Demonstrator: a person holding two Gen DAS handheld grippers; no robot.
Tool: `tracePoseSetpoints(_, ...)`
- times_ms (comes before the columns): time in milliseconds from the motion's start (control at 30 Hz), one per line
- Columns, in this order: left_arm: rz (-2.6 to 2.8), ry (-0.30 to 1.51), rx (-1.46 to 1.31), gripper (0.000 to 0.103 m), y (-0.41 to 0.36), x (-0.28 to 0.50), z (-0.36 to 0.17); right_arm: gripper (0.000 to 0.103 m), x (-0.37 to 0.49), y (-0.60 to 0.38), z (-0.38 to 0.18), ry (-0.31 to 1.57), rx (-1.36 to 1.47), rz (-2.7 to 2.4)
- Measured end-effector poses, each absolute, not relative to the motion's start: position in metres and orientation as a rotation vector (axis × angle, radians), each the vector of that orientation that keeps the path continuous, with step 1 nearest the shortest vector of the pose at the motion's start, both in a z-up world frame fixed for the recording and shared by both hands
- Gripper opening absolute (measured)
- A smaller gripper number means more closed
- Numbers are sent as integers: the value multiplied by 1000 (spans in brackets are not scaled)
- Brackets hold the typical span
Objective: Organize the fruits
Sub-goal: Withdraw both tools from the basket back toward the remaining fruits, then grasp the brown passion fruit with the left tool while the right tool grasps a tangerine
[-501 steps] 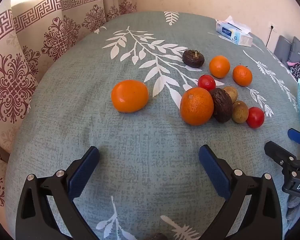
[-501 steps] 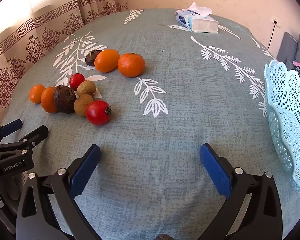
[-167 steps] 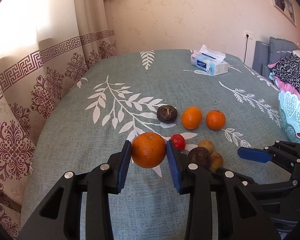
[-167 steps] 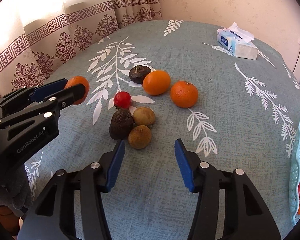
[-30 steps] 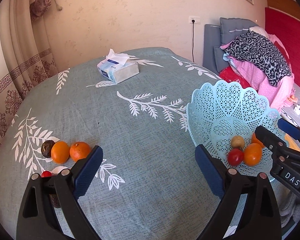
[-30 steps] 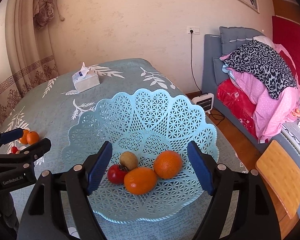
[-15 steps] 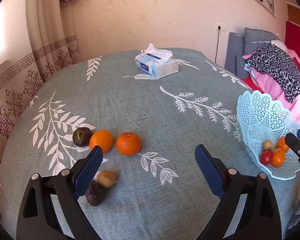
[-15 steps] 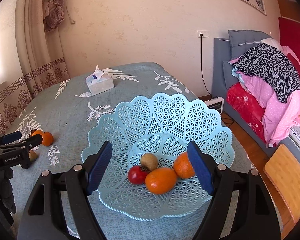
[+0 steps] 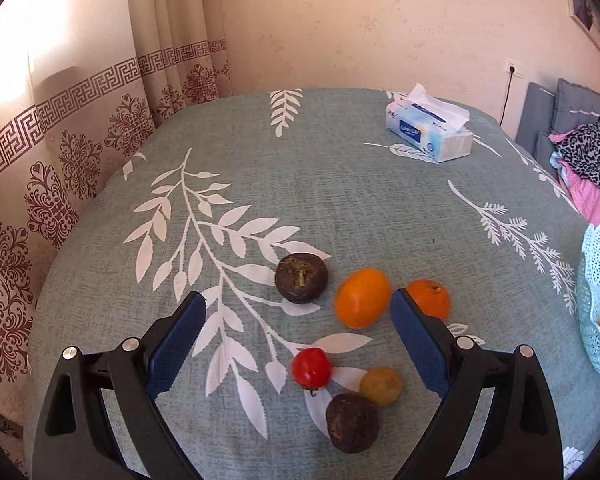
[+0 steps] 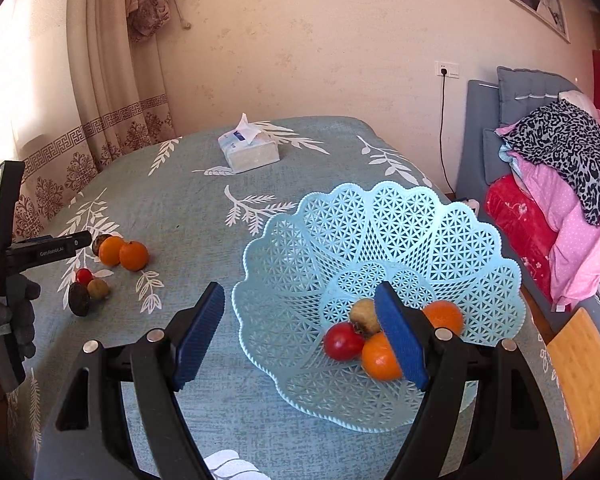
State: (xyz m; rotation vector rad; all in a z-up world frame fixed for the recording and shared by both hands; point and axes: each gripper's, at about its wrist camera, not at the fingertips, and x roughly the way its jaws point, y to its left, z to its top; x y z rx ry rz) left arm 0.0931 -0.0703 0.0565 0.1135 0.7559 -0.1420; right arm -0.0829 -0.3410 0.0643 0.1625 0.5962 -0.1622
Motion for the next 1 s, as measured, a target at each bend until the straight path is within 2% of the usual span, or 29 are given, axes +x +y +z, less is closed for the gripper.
tracePoseSetpoints(467, -144, 842, 174, 92, -58, 133, 30, 79, -40, -291, 56, 726, 137, 38)
tracePoseSetpoints(500, -148, 847, 180, 92, -61, 136, 28, 80, -36, -287, 55, 737, 134, 51)
tracePoseSetpoints(533, -151, 853, 185, 91, -62, 139, 26, 85, -33, -283, 55, 742, 127, 50)
tracePoseSetpoints(633, -192, 861, 159, 81, -64, 148, 26, 88, -24, -274, 57, 741, 93, 57)
tracePoseSetpoints(867, -325, 916, 72, 49, -63, 167, 22, 88, 1, -260, 59, 748, 68, 73)
tracePoseSetpoints(1000, -375, 930, -8, 44, -53, 168, 17, 88, 20, -247, 55, 776, 82, 113)
